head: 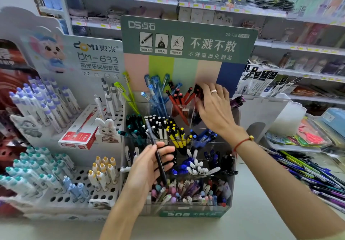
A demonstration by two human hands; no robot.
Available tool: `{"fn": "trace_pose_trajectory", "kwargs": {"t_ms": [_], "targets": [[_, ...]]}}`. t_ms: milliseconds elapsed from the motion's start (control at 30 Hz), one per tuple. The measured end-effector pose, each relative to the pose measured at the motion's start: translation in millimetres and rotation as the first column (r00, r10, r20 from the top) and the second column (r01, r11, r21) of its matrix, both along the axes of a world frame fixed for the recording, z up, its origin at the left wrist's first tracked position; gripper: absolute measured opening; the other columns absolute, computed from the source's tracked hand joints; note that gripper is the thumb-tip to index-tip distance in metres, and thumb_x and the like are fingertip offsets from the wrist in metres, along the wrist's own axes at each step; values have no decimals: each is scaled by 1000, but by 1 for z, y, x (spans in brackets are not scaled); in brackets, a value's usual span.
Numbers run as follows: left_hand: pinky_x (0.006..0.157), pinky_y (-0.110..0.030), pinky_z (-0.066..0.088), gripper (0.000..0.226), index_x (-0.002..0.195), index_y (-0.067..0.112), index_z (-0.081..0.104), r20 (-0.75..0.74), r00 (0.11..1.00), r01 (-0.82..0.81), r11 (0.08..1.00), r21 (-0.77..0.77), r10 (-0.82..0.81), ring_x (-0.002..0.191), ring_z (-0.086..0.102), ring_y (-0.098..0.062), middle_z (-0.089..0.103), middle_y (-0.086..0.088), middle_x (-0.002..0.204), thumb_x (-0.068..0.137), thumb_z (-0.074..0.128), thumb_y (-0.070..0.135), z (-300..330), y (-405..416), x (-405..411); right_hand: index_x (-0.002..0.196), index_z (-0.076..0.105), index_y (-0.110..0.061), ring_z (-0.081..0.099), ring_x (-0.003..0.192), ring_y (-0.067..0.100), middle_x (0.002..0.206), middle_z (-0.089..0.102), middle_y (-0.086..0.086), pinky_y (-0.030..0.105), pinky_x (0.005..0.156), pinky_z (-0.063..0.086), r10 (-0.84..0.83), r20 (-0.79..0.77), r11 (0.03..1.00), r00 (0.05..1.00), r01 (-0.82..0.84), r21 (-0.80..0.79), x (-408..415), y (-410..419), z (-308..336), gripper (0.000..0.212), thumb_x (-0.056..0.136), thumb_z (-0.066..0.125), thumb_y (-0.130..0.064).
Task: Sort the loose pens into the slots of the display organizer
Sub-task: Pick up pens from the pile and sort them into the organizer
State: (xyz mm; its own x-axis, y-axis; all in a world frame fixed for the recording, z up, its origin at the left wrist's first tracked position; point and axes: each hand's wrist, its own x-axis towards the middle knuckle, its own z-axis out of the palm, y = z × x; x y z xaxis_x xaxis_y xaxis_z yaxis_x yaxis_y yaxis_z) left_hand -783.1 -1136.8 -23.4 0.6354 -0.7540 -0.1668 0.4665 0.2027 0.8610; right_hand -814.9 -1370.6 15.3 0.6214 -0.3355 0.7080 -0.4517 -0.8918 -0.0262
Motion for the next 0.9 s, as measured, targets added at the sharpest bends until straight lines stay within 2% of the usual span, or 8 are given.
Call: {"fn": "trace_pose_trajectory", "kwargs": {"t_ms": [133, 200, 300, 433, 500, 600, 700, 900], "targets": [[99, -34, 40, 35, 116, 11, 59, 110, 980, -156, 983, -97, 166, 116, 61, -12, 69, 2, 118, 104, 28, 21, 0, 10, -1, 127, 51, -12, 50, 107, 14, 114, 58, 1, 31, 100, 40, 125, 252, 943, 960, -194, 270, -24, 61, -2, 34, 95, 52, -21], [101, -33, 38, 36, 118, 14, 60, 91, 975, -190, 974, -123, 201, 120, 58, -10, 67, 4, 123, 103, 29, 24, -3, 12, -4, 122, 52, -19, 60, 79, 5, 95, 63, -8, 30, 78, 52, 238, 236, 683, 942, -335, 649, -42, 103, -6, 25, 99, 48, -29], [100, -31, 40, 38, 124, 16, 59, 27, 981, -189, 972, -138, 194, 120, 57, -6, 65, 6, 125, 103, 30, 27, -11, 8, -11, 118, 52, -24, 68, 61, 13, 89, 69, -3, 36, 70, 58, 370, 109, 237, 923, -207, 949, -57, 141, -19, 24, 96, 53, -35], [99, -35, 45, 33, 114, 22, 64, 266, 951, -170, 985, 34, 155, 111, 62, -7, 70, 9, 113, 98, 39, 37, -21, 5, -17, 102, 64, -11, 67, 62, 18, 76, 69, 5, 31, 65, 57, 229, 382, 59, 895, -404, 913, -65, 147, -28, 10, 92, 61, -12], [93, -38, 48, 33, 102, 25, 61, 576, 808, -291, 933, 210, 122, 104, 62, -9, 69, 9, 103, 95, 40, 49, -34, 7, -13, 96, 66, -8, 66, 62, 14, 71, 70, 6, 22, 64, 54, 117, 461, 114, 880, -472, 874, -69, 142, -30, 7, 92, 61, -10], [111, -41, 34, 36, 122, 25, 56, 938, 311, -596, 738, 316, -150, 126, 47, -16, 56, 6, 128, 96, 39, 45, -65, 16, 9, 90, 66, -11, 62, 59, 11, 65, 67, 2, 18, 62, 50, -47, 508, 209, 860, -488, 847, -78, 129, -34, 12, 95, 55, -14], [112, -35, 19, 43, 139, 21, 46, 928, 206, -621, 691, 370, -312, 134, 40, -22, 47, -3, 143, 97, 45, 31, -86, 28, 29, 86, 61, -16, 53, 55, 9, 60, 58, -3, 22, 56, 46, -95, 469, 379, 878, -404, 833, -81, 125, -43, 21, 99, 47, -23], [99, -42, 44, 44, 133, 13, 53, 931, 71, -663, 681, 312, -357, 115, 58, -28, 61, -10, 124, 91, 59, 21, -94, 30, 34, 82, 53, -21, 45, 64, 14, 65, 46, -11, 33, 66, 41, 89, 87, 842, 992, -122, 525, -44, 127, -79, 30, 98, 36, -40]]}}
